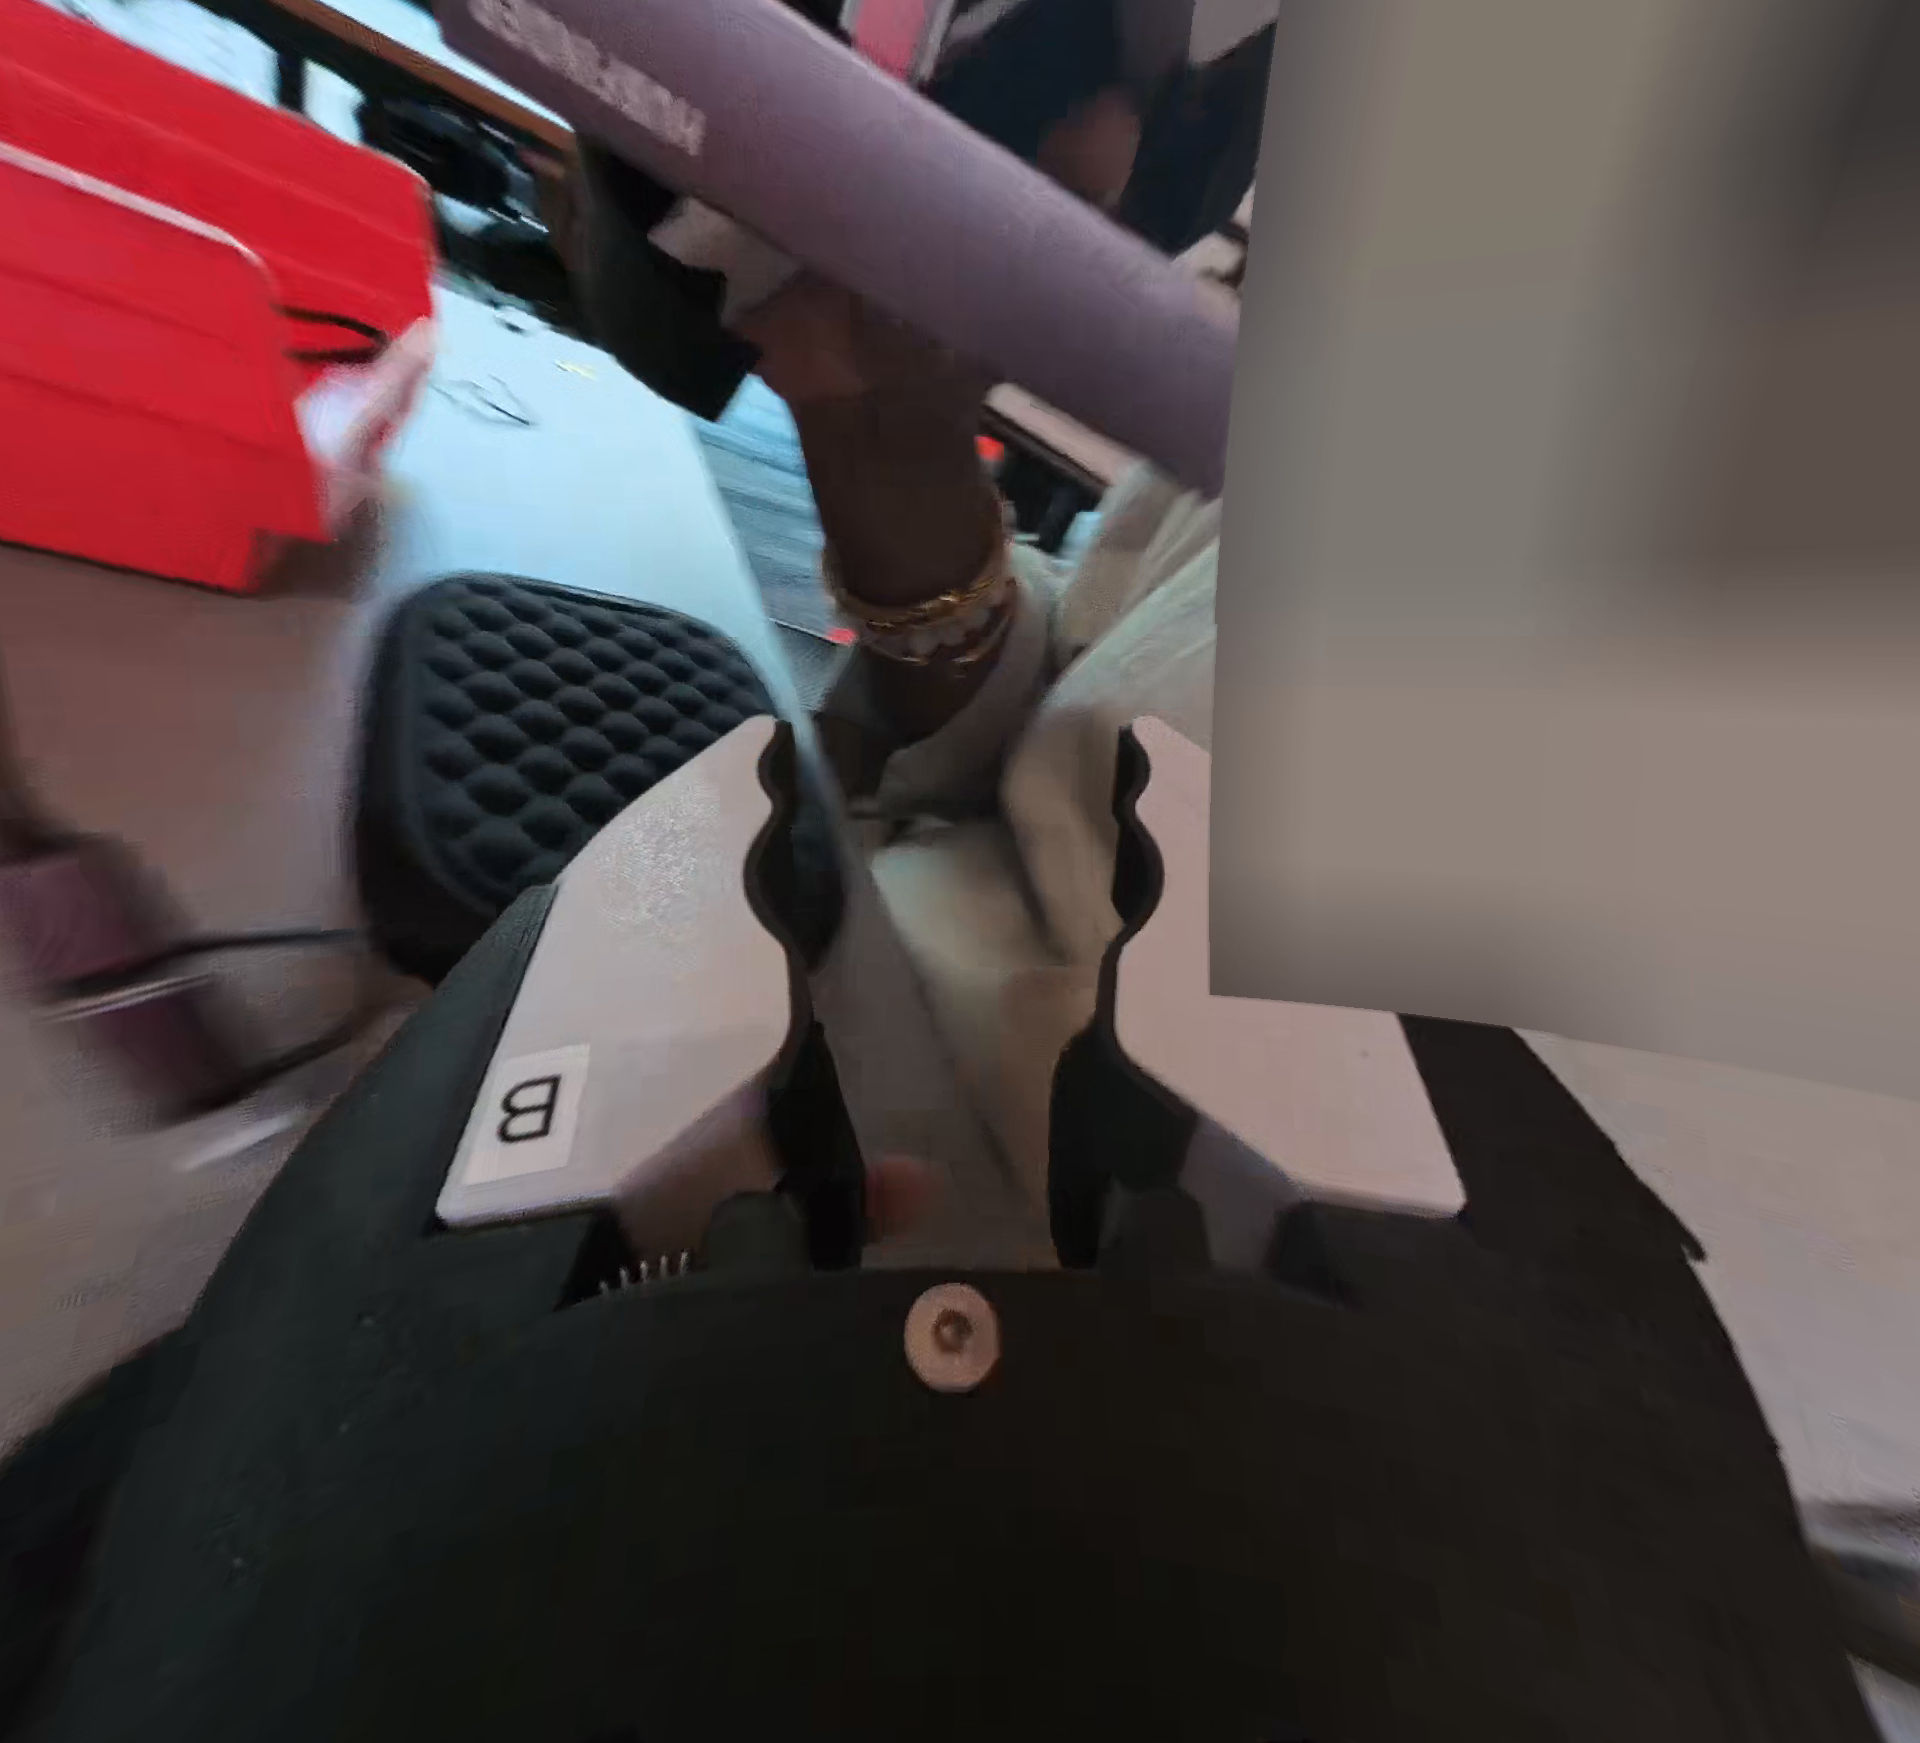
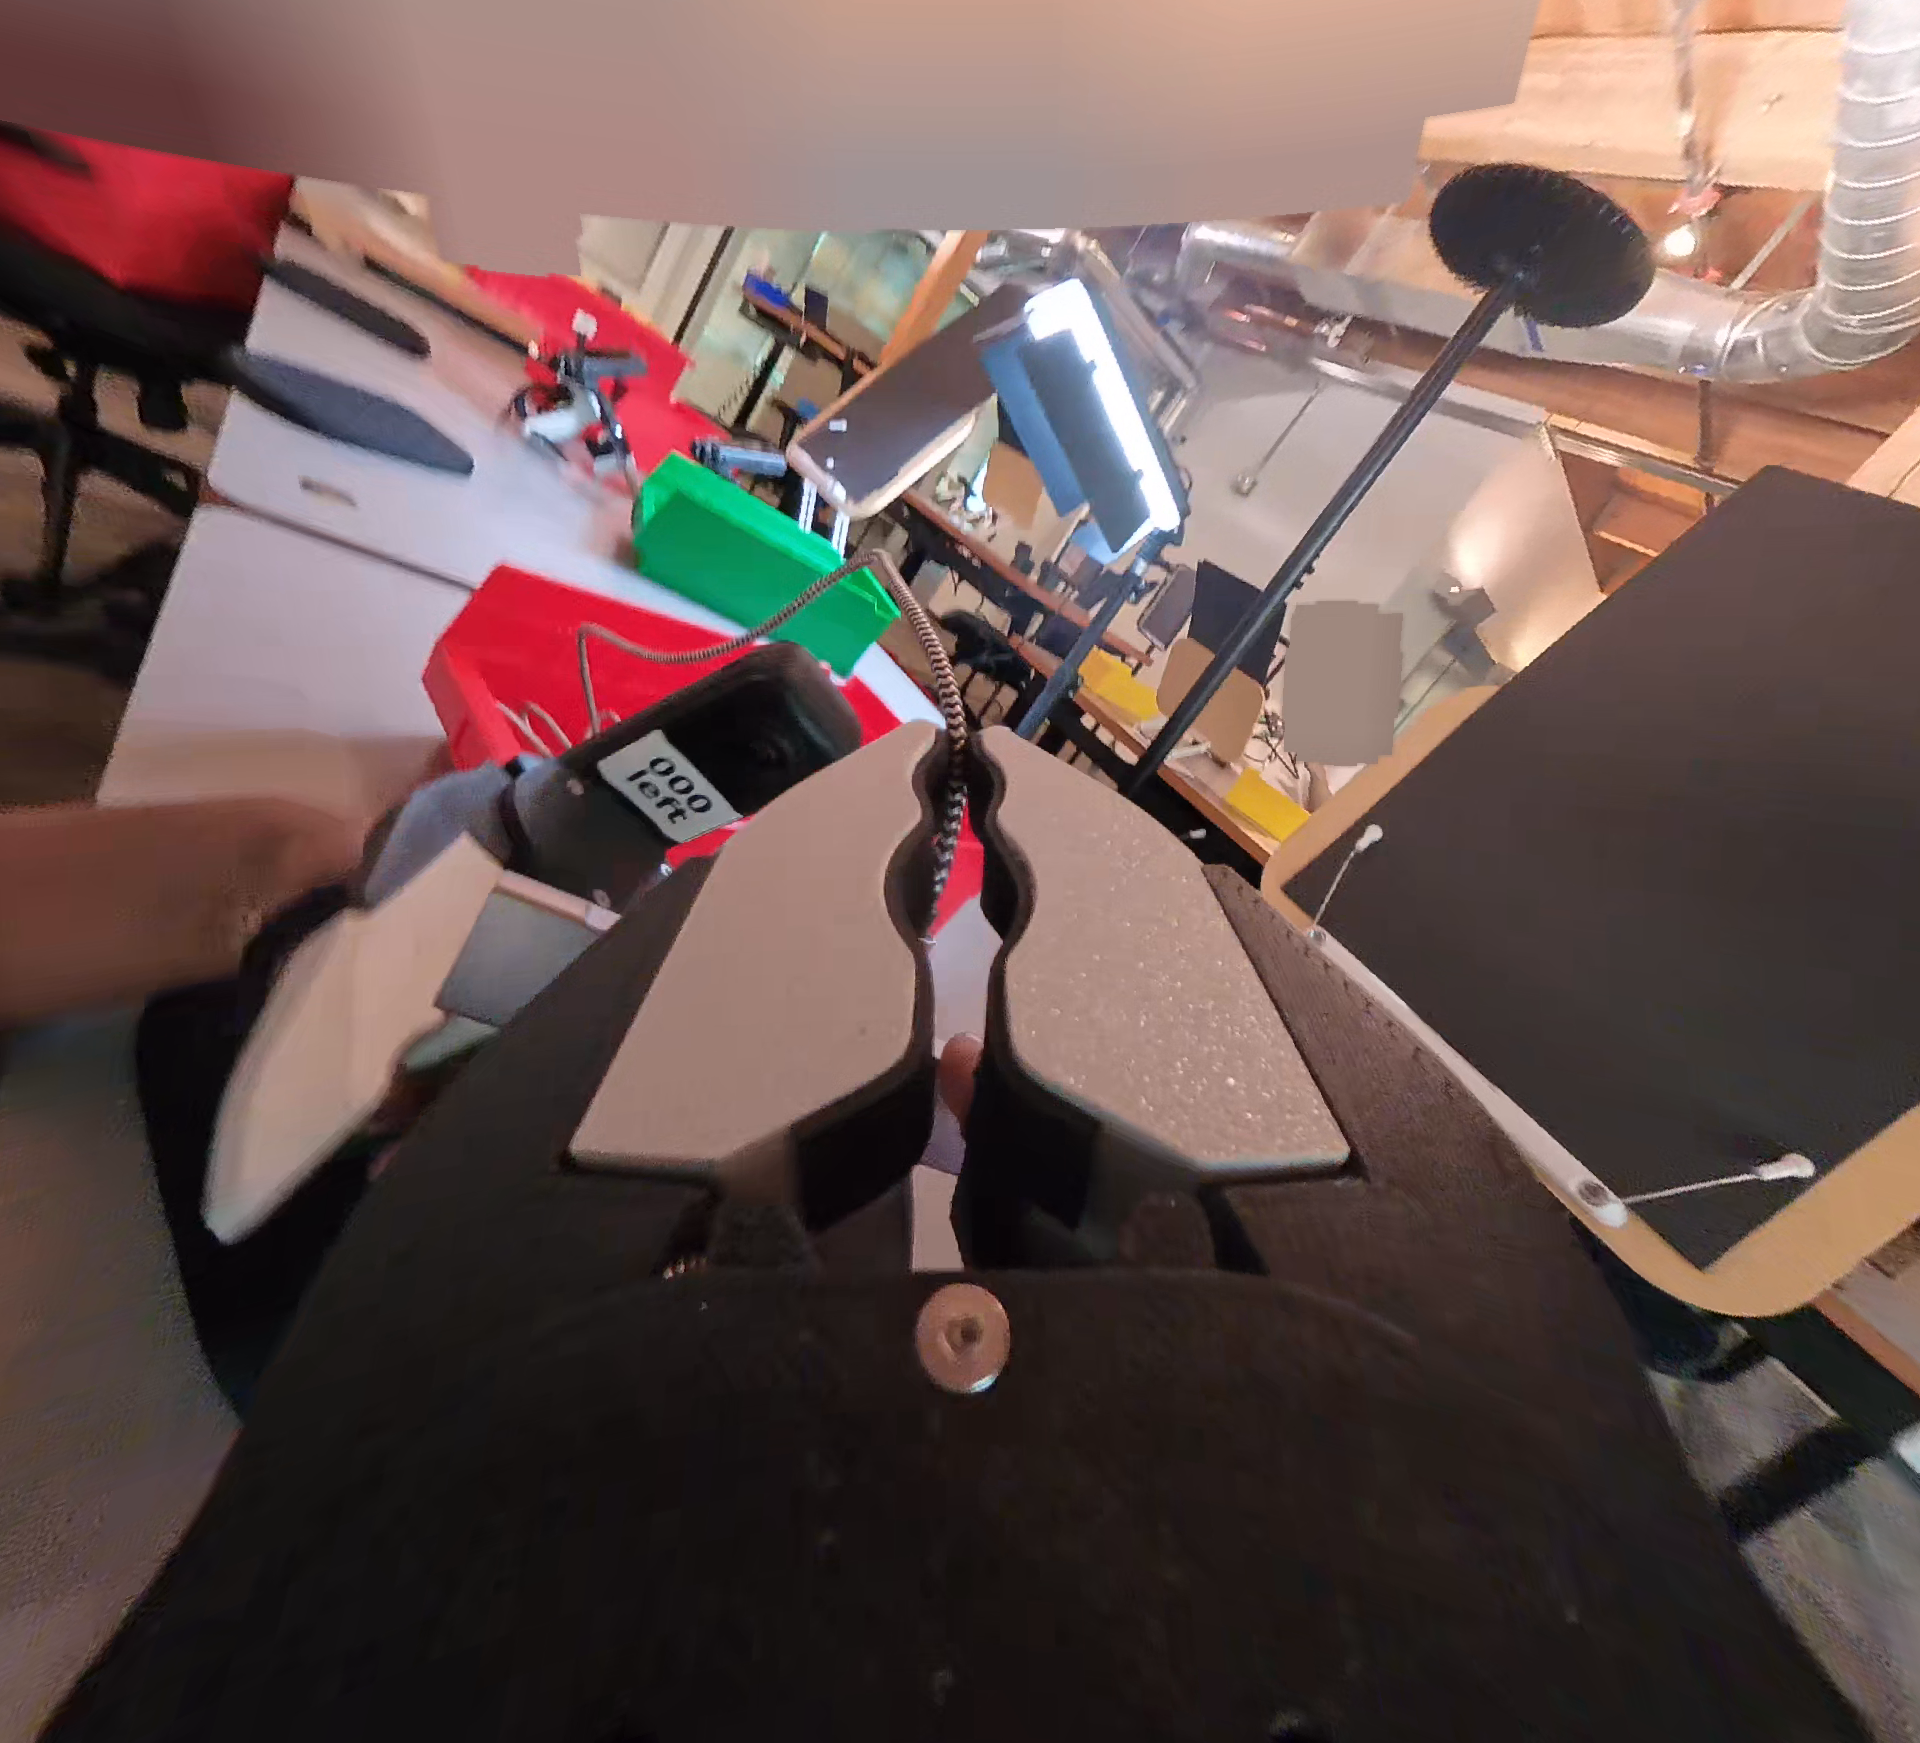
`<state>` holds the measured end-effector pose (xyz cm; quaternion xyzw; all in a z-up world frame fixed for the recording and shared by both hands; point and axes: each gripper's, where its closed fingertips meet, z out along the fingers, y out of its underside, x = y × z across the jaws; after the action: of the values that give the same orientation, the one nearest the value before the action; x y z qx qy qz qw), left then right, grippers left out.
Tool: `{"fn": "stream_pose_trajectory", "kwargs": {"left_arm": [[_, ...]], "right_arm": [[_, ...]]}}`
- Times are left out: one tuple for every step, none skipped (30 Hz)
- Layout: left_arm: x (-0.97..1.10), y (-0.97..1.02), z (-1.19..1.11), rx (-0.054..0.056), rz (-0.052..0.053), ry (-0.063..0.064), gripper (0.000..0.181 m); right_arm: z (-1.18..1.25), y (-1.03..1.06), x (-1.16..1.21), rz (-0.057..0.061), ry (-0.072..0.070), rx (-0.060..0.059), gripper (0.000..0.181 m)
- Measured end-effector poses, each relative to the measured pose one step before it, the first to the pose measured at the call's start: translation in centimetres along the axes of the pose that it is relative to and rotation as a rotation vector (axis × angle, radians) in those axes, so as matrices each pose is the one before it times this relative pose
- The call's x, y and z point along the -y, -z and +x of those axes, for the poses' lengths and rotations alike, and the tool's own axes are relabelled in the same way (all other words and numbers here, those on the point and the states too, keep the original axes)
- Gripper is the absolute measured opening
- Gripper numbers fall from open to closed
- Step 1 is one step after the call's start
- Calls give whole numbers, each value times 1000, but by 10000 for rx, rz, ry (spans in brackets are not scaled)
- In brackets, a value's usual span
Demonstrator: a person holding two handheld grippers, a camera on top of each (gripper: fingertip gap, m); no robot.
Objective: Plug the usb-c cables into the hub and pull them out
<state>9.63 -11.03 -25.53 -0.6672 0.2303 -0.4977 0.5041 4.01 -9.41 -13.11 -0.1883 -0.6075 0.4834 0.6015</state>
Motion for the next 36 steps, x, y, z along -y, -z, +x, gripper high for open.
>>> {"fn": "stream_pose_trajectory", "kwargs": {"left_arm": [[241,155,-855,873,5,-771,56],[240,233,-582,706,-8,-876,56],[372,265,-391,642,86,-1055,56],[475,269,-442,733,146,-1134,56],[675,308,-563,835,261,-1190,56],[812,347,-741,965,368,-1151,56],[970,386,-622,887,457,-1087,57],[1143,405,-617,885,547,-986,57],[1205,411,-744,972,608,-848,57],[1140,321,-681,929,587,-738,57],[983,138,-322,654,446,-658,57],[634,-87,-237,564,156,-509,57],[207,-297,-9,388,-94,-366,58],[-80,-398,194,262,-194,-209,59],[-471,-405,-293,627,-337,27,59],[-552,-336,-143,502,-256,163,59],[-501,-218,-53,353,-114,278,58],[-512,-109,-256,358,-114,378,57],[-255,19,12,-11,21,417,53],[14,145,-79,-116,140,383,44],[238,260,-327,-43,205,258,31],[372,347,-395,-20,229,133,19],[333,309,-100,-194,178,-34,9],[107,147,87,-265,20,-60,8],[-88,23,72,-167,-142,-104,7],[-139,39,-48,-2,-193,-239,8],[63,76,32,33,-36,-387,7],[223,68,99,41,61,-409,8],[174,3,125,28,19,-318,7],[98,-4,-170,205,-13,-209,8],[65,73,-281,214,6,-146,8],[23,104,-217,103,36,-97,8],[3,83,-112,-15,39,-4,8],[-33,24,42,-124,10,67,8],[-58,-12,195,-178,-12,13,8],[-24,-21,189,-103,-9,-70,8]], "right_arm": [[283,0,485,228,-226,-74,2],[328,-13,399,187,-239,-107,2],[356,-41,267,133,-290,-119,2],[449,-51,118,54,-362,-179,2],[482,-66,24,14,-375,-231,2],[441,-56,-44,-2,-335,-242,2],[399,-83,-100,-32,-278,-252,2],[338,-90,-145,-37,-212,-261,2],[361,-118,-254,-99,-186,-349,2],[393,-172,-442,-211,-144,-438,1],[269,-207,-567,-279,-42,-419,1],[119,-220,-551,-256,-7,-380,1],[-65,-205,-458,-182,-65,-288,1],[-221,-163,-303,-63,-112,-188,1],[-271,-142,-171,15,-181,-129,1],[-321,-130,-60,102,-281,-73,1],[-493,-120,-53,138,-341,49,1],[-515,-82,-27,163,-340,104,1],[-363,21,109,249,-296,101,1],[-317,114,253,309,-398,189,1],[-263,142,246,275,-587,255,2],[-166,107,108,198,-711,283,2],[-95,56,-59,104,-737,323,2],[55,34,-169,17,-711,296,2],[208,83,-180,-3,-628,216,2],[153,131,-105,38,-475,249,2],[49,153,-57,63,-331,276,2],[17,180,-50,70,-202,244,2],[-21,233,-26,103,-93,212,3],[36,302,-108,75,-46,100,8],[65,314,-273,-1,24,9,19],[76,286,-471,-103,73,-57,26],[-38,228,-620,-185,39,-26,29],[-181,113,-625,-192,-77,63,29],[-236,-12,-464,-137,-172,107,29],[-124,-80,-260,-73,-176,54,28]]}}
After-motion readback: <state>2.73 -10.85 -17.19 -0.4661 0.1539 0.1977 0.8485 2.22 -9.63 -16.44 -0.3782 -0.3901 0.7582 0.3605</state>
